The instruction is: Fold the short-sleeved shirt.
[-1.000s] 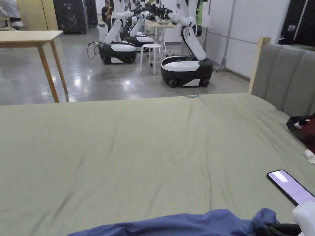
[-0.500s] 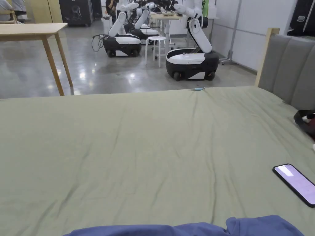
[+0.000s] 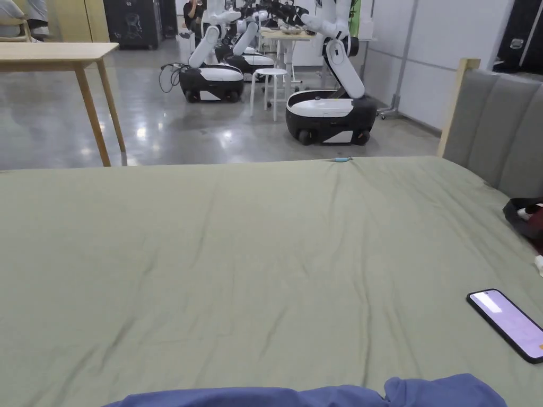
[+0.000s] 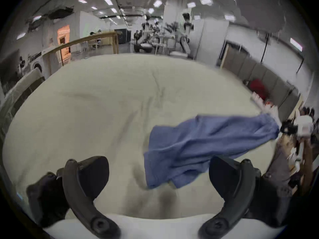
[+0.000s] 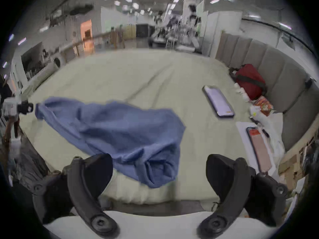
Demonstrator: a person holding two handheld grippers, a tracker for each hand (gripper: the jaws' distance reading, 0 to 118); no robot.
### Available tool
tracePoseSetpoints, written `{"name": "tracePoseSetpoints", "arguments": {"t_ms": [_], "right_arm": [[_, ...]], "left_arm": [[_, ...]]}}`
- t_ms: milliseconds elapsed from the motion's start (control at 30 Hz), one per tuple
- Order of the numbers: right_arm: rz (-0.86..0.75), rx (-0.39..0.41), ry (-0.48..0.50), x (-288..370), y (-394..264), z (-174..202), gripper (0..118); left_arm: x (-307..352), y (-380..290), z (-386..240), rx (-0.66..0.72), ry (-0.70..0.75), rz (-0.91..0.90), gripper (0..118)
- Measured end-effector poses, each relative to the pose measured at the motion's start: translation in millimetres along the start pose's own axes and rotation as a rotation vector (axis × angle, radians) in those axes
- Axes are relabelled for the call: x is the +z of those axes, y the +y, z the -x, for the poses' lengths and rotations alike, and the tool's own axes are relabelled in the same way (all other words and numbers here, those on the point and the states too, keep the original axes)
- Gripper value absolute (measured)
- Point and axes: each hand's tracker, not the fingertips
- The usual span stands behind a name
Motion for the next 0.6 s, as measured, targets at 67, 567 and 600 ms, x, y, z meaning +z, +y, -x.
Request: {"name": "tracePoseSetpoints", "arguments": {"t_ms": [67,567,600], "right_arm": [[-0.070,-0.074,0.012,31.6,6.6,2.4,114],[-0.333,-0.128,0.202,60.3,9.9,46.0,0],[-0.337,-0.123,0.202,60.4,10.4,48.5,0]], "left_arm": [[38.8,7.4,-17.6,0.069,-0.067,-0.119,116],[49.5,0.2,19.8,0.142,-0.162,-0.164,0],[35.7,1.6,32.9,0.215,-0.236,-0.101,12]]}}
